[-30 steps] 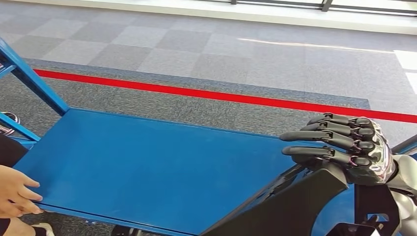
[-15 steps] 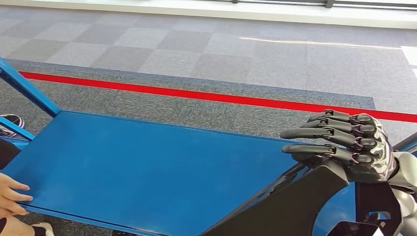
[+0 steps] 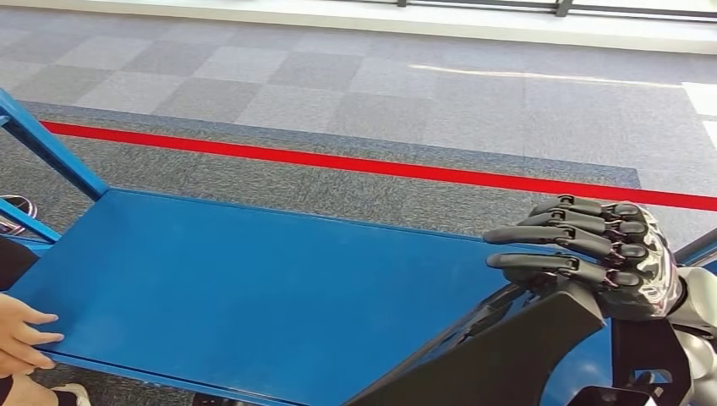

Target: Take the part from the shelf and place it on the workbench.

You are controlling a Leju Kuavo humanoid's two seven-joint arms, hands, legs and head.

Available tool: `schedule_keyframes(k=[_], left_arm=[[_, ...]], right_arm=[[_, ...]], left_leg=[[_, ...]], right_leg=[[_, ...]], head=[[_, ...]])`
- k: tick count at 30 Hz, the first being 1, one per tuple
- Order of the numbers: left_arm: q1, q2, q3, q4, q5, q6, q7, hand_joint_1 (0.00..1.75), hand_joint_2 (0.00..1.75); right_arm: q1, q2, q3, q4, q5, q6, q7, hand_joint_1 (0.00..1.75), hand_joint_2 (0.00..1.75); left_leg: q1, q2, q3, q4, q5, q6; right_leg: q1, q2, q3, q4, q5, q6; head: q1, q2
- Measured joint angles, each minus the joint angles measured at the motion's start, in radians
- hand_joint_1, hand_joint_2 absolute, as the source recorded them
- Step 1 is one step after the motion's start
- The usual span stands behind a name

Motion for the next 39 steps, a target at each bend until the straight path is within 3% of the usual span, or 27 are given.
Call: schedule_keyframes(k=[16, 26, 28, 30, 32, 33, 35, 36, 37, 39], left_arm=[[-0.005, 0.0, 0.027, 0.0, 0.029, 0.002, -0.046, 0.0, 0.0], [-0.043, 0.003, 0.081, 0.0, 0.071, -0.014, -0.074, 0.0, 0.0], [-0.045, 0.005, 0.086, 0.0, 0.071, -0.014, -0.073, 0.0, 0.0], [-0.046, 0.006, 0.088, 0.0, 0.07, -0.014, -0.072, 0.0, 0.0], [-0.044, 0.007, 0.089, 0.0, 0.067, -0.013, -0.066, 0.0, 0.0], [-0.043, 0.007, 0.089, 0.0, 0.066, -0.013, -0.064, 0.0, 0.0], [-0.038, 0.006, 0.089, 0.0, 0.065, -0.013, -0.062, 0.0, 0.0], [-0.037, 0.006, 0.089, 0.0, 0.065, -0.014, -0.062, 0.0, 0.0], [-0.036, 0.006, 0.089, 0.0, 0.065, -0.014, -0.062, 0.0, 0.0], [-0.037, 0.006, 0.089, 0.0, 0.064, -0.013, -0.062, 0.0, 0.0]], right_arm=[[0.058, 0.0, -0.019, -0.015, 0.007, -0.026, -0.008, 1.75, 1.75], [0.037, 0.006, -0.018, -0.008, -0.007, 0.009, -0.01, 1.75, 1.75], [0.033, 0.009, -0.018, -0.006, -0.007, 0.01, -0.011, 1.75, 1.75], [0.029, 0.011, -0.018, -0.006, -0.007, 0.01, -0.011, 1.75, 1.75], [0.026, 0.012, -0.018, -0.004, -0.008, 0.01, -0.012, 1.75, 1.75], [0.026, 0.012, -0.017, -0.004, -0.008, 0.009, -0.013, 1.75, 1.75], [0.028, 0.012, -0.017, -0.002, -0.008, 0.009, -0.013, 1.75, 1.75], [0.03, 0.012, -0.017, -0.001, -0.008, 0.009, -0.014, 1.75, 1.75], [0.03, 0.012, -0.017, 0.0, -0.008, 0.009, -0.014, 1.75, 1.75], [0.027, 0.018, -0.016, 0.002, -0.008, 0.009, -0.014, 1.75, 1.75]], left_leg=[[-0.002, 0.0, 0.0, 0.002, 0.0, 0.0], [-0.002, 0.0, -0.001, 0.004, -0.001, 0.0], [-0.005, -0.001, 0.0, 0.002, 0.001, 0.009], [-0.002, 0.002, 0.018, -0.035, 0.021, 0.03], [0.007, 0.008, 0.039, -0.079, 0.043, 0.044], [0.009, 0.01, 0.043, -0.086, 0.047, 0.045], [0.016, 0.012, 0.043, -0.085, 0.044, 0.038], [0.02, 0.012, 0.043, -0.081, 0.04, 0.032], [0.026, 0.012, 0.043, -0.074, 0.035, 0.024], [0.041, 0.01, 0.04, -0.049, 0.016, -0.002]], right_leg=[[-0.001, 0.0, 0.0, 0.0, 0.0, 0.0], [-0.004, 0.0, 0.001, -0.002, 0.002, 0.001], [-0.009, -0.002, 0.004, -0.011, 0.009, 0.01], [-0.008, -0.001, 0.011, -0.02, 0.01, 0.018], [-0.003, 0.001, -0.006, 0.022, -0.02, 0.017], [-0.003, 0.002, -0.029, 0.071, -0.046, 0.017], [-0.007, 0.003, -0.083, 0.179, -0.087, 0.025], [-0.01, 0.003, -0.095, 0.203, -0.086, 0.033], [-0.015, 0.002, -0.09, 0.189, -0.066, 0.043], [-0.026, -0.001, -0.041, 0.085, -0.006, 0.071]], head=[[0.0, 0.0], [0.0, 0.0], [0.0, 0.0], [0.0, 0.0], [0.001, 0.0], [0.001, 0.0], [0.001, 0.0], [0.001, 0.0], [0.001, 0.0], [0.001, 0.0]])
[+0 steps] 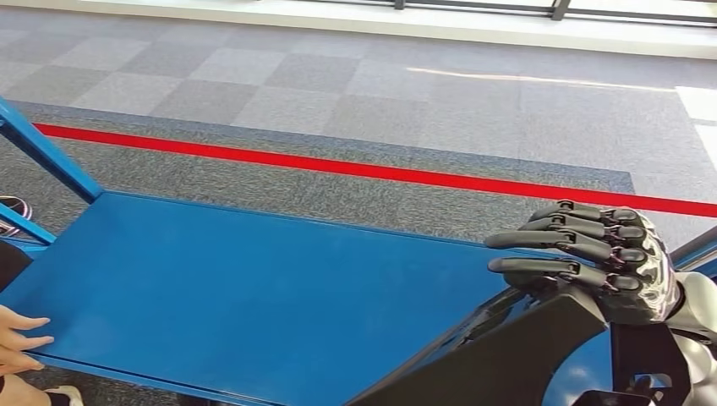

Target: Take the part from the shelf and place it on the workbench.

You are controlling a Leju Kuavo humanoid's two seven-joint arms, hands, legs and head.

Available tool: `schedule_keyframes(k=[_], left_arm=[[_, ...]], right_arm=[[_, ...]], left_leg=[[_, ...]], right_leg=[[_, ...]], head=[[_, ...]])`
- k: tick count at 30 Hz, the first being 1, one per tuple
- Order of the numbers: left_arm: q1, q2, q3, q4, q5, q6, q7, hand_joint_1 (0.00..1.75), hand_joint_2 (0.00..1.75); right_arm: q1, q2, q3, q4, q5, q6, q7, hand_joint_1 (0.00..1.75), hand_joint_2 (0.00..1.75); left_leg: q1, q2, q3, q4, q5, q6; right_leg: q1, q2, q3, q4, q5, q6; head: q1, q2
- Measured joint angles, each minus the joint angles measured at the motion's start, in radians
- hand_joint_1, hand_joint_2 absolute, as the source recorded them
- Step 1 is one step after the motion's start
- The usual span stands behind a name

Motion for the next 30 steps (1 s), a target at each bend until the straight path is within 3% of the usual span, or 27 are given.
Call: schedule_keyframes(k=[1, 2, 4, 6, 8, 11, 12, 13, 15, 17, 18, 21, 30], left_arm=[[-0.001, 0.001, 0.0, 0.0, -0.001, 0.0, 0.0, 0.0, 0.0], [-0.003, 0.001, 0.001, 0.0, -0.001, 0.0, 0.0, 0.0, 0.0], [-0.005, 0.0, 0.001, 0.0, -0.002, 0.001, 0.0, 0.0, 0.0], [-0.002, -0.001, 0.001, 0.0, -0.002, 0.001, 0.0, 0.0, 0.0], [-0.002, 0.0, 0.002, 0.0, -0.002, 0.001, 0.0, 0.0, 0.0], [-0.003, 0.0, 0.003, 0.0, -0.004, -0.001, -0.001, 0.0, 0.0], [-0.001, 0.0, 0.003, 0.0, -0.005, -0.002, -0.001, 0.0, 0.0], [0.001, 0.0, 0.003, 0.0, -0.006, -0.002, 0.0, 0.0, 0.0], [0.001, 0.0, 0.003, 0.0, -0.008, -0.002, 0.0, 0.0, 0.0], [0.0, 0.0, 0.003, 0.0, -0.011, -0.001, 0.0, 0.0, 0.0], [0.001, 0.0, 0.003, 0.0, -0.012, -0.001, 0.001, 0.0, 0.0], [0.006, -0.002, 0.003, 0.0, -0.017, 0.0, 0.004, 0.0, 0.0], [0.008, -0.001, 0.003, 0.0, -0.028, 0.008, 0.022, 0.0, 0.0]], right_arm=[[-0.003, 0.007, 0.0, 0.002, 0.0, 0.0, -0.001, 1.75, 1.75], [-0.004, 0.015, 0.0, 0.004, 0.0, 0.0, -0.002, 1.75, 1.75], [-0.007, 0.025, 0.0, 0.007, 0.0, 0.0, -0.003, 1.75, 1.75], [-0.01, 0.021, 0.0, 0.007, -0.001, 0.0, -0.003, 1.75, 1.75], [-0.016, 0.017, 0.0, 0.006, -0.001, 0.0, -0.004, 1.75, 1.75], [-0.019, 0.018, 0.001, 0.006, -0.001, 0.001, -0.005, 1.75, 1.75], [-0.018, 0.018, 0.001, 0.006, -0.001, 0.001, -0.005, 1.75, 1.75], [-0.02, 0.017, 0.001, 0.006, -0.002, 0.002, -0.005, 1.75, 1.75], [-0.022, 0.017, 0.001, 0.006, -0.002, 0.004, -0.005, 1.75, 1.75], [-0.022, 0.016, 0.001, 0.006, -0.002, 0.005, -0.005, 1.75, 1.75], [-0.02, 0.014, 0.0, 0.006, -0.002, 0.005, -0.005, 1.75, 1.75], [-0.014, 0.006, -0.001, 0.005, -0.003, 0.004, -0.005, 1.75, 1.75], [0.002, -0.001, -0.003, -0.002, -0.002, -0.009, -0.005, 1.75, 1.75]], left_leg=[[0.004, -0.003, -0.006, 0.018, -0.01, -0.014], [0.005, -0.006, -0.015, 0.032, -0.017, -0.027], [0.002, -0.012, -0.028, 0.044, -0.018, -0.041], [0.004, -0.014, -0.033, 0.041, -0.017, -0.048], [0.003, -0.014, -0.057, 0.088, -0.051, -0.046], [-0.005, -0.013, -0.156, 0.279, -0.129, -0.039], [-0.007, -0.013, -0.181, 0.319, -0.132, -0.036], [-0.007, -0.013, -0.19, 0.323, -0.116, -0.033], [-0.007, -0.013, -0.161, 0.224, -0.043, -0.025], [-0.009, -0.013, -0.12, 0.115, 0.004, -0.019], [-0.01, -0.013, -0.11, 0.088, 0.009, -0.02], [-0.012, -0.013, -0.101, 0.075, 0.003, -0.026], [-0.018, -0.013, -0.095, 0.076, 0.004, -0.012]], right_leg=[[-0.003, 0.001, 0.019, -0.045, 0.017, 0.007], [-0.004, 0.001, 0.027, -0.07, 0.022, 0.004], [0.001, 0.001, 0.019, -0.067, 0.011, -0.021], [0.005, -0.005, 0.019, -0.066, 0.008, -0.044], [0.006, -0.01, 0.024, -0.072, 0.01, -0.06], [0.008, -0.013, 0.025, -0.075, 0.008, -0.069], [0.009, -0.011, 0.025, -0.075, 0.006, -0.07], [0.009, -0.009, 0.025, -0.075, 0.005, -0.07], [0.008, -0.001, 0.026, -0.075, 0.003, -0.068], [0.01, 0.006, 0.025, -0.074, 0.001, -0.059], [0.012, 0.009, 0.023, -0.074, 0.0, -0.058], [0.012, 0.013, 0.031, -0.083, 0.0, -0.061], [0.009, 0.013, 0.046, -0.104, 0.012, -0.044]], head=[[0.001, 0.0], [0.0, 0.0], [-0.001, 0.0], [-0.003, 0.0], [-0.004, 0.0], [-0.004, 0.0], [-0.004, 0.0], [-0.004, 0.0], [-0.004, 0.0], [-0.004, 0.0], [-0.004, 0.0], [-0.003, 0.0], [-0.003, 0.0]])
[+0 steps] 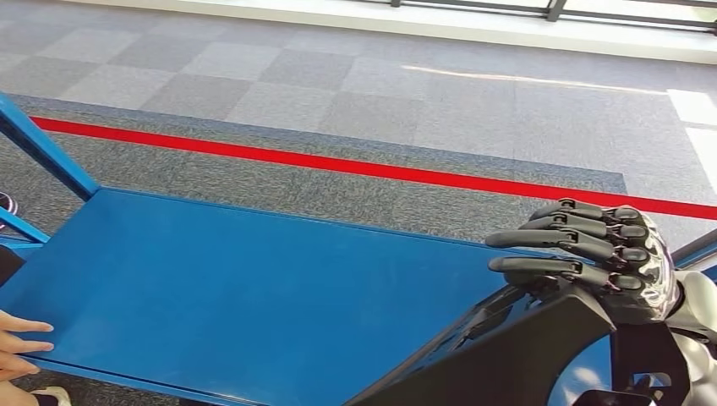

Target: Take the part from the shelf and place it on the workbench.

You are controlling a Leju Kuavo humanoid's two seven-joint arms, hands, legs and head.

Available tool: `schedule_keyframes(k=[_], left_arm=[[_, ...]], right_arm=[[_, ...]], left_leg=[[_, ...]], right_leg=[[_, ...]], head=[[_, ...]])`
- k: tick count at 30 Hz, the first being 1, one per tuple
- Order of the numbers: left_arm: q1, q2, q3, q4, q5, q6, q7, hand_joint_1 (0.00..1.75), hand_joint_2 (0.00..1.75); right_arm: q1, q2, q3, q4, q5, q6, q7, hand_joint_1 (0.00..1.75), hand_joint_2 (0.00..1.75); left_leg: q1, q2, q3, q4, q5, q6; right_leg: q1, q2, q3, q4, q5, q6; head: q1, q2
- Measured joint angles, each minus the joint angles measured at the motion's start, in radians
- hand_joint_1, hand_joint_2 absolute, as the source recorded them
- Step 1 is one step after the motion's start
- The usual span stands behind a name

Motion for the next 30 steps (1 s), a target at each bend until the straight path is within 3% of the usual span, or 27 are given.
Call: schedule_keyframes(k=[30], left_arm=[[0.016, 0.0, 0.0, 0.0, -0.024, -0.005, 0.017, 0.0, 0.0]], right_arm=[[0.035, 0.0, -0.005, -0.007, 0.017, -0.021, -0.001, 1.75, 1.75]], left_leg=[[0.0, 0.0, 0.004, -0.003, 0.002, 0.002]], right_leg=[[0.0, 0.0, 0.0, 0.001, 0.001, 0.003]], head=[[0.0, 0.0]])
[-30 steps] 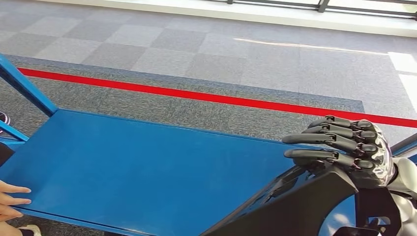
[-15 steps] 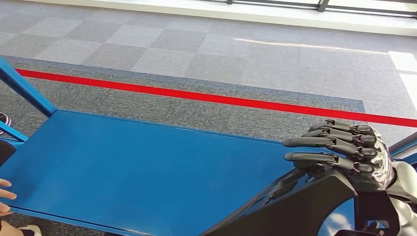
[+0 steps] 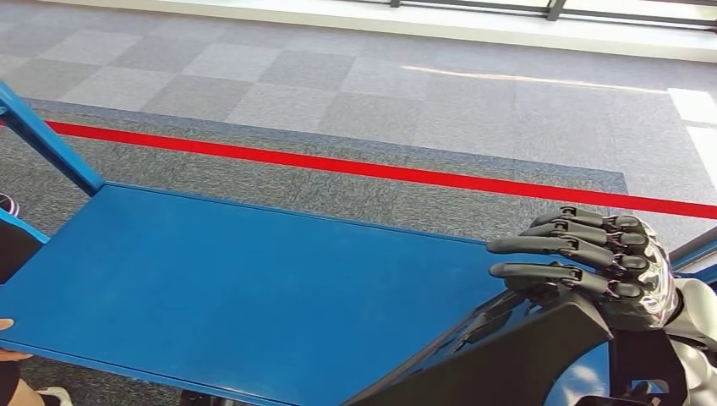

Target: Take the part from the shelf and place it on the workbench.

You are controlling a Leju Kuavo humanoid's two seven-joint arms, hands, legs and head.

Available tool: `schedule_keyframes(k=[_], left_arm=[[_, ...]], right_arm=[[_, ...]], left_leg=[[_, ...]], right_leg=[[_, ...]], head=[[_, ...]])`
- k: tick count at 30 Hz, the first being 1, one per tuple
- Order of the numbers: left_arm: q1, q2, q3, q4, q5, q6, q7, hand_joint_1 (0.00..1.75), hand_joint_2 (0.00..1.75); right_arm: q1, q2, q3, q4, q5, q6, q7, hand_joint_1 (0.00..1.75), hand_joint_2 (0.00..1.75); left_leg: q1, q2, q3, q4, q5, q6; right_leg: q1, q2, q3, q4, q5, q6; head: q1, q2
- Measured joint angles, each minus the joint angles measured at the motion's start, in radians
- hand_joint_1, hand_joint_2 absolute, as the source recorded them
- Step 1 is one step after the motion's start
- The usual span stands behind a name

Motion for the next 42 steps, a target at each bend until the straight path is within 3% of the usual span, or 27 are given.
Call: schedule_keyframes(k=[4, 8, 14, 42], left_arm=[[0.0, 0.0, 0.0, 0.0, -0.002, 0.004, 0.0, 0.0, 0.0], [-0.001, 0.0, 0.0, 0.0, -0.002, 0.004, 0.0, 0.0, 0.0], [-0.001, 0.0, 0.0, 0.0, -0.002, -0.005, -0.005, 0.0, 0.0], [-0.002, 0.0, 0.0, 0.0, -0.011, -0.003, -0.012, 0.0, 0.0]], right_arm=[[0.0, 0.0, 0.0, -0.001, 0.0, 0.001, 0.0, 1.75, 1.75], [0.0, -0.002, -0.002, -0.003, 0.0, 0.003, 0.0, 1.75, 1.75], [0.0, -0.005, -0.002, -0.003, 0.0, 0.003, 0.0, 1.75, 1.75], [0.01, -0.013, -0.002, -0.008, -0.006, 0.008, 0.001, 1.75, 1.75]], left_leg=[[-0.006, 0.0, -0.001, 0.003, -0.001, 0.01], [-0.007, 0.0, 0.001, -0.004, 0.002, 0.008], [-0.009, 0.0, 0.001, -0.004, 0.002, 0.008], [-0.006, 0.0, 0.002, -0.006, 0.004, 0.007]], right_leg=[[-0.006, -0.001, 0.001, -0.001, 0.001, 0.006], [-0.007, -0.001, 0.002, -0.001, -0.002, -0.002], [-0.008, 0.0, 0.002, -0.004, 0.002, 0.004], [-0.005, -0.001, 0.002, -0.003, 0.001, 0.004]], head=[[0.0, 0.0], [0.0, 0.0], [0.0, 0.0], [0.0, 0.0]])
